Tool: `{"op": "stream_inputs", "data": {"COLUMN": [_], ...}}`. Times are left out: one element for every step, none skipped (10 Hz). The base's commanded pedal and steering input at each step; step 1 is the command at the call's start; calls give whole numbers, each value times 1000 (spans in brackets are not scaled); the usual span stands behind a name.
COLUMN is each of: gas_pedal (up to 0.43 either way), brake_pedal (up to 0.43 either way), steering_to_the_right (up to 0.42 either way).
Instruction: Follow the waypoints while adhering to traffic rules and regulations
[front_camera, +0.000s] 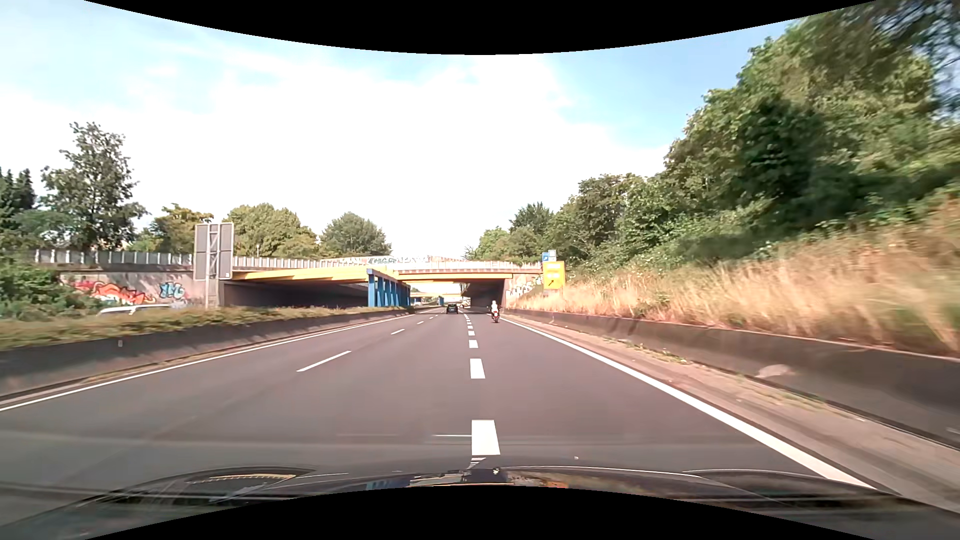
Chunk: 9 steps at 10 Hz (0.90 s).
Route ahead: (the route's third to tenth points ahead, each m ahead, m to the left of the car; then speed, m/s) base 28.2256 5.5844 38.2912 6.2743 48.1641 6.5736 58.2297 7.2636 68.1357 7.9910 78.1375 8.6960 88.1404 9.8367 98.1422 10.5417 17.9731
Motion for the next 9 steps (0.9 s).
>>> {"op": "stream_inputs", "data": {"gas_pedal": [28,28,28,28,28,20,0,0,0], "brake_pedal": [0,0,0,0,0,0,0,0,0], "steering_to_the_right": [-9,-9,-9,-9,-9,-9,-8,-8,-8]}}
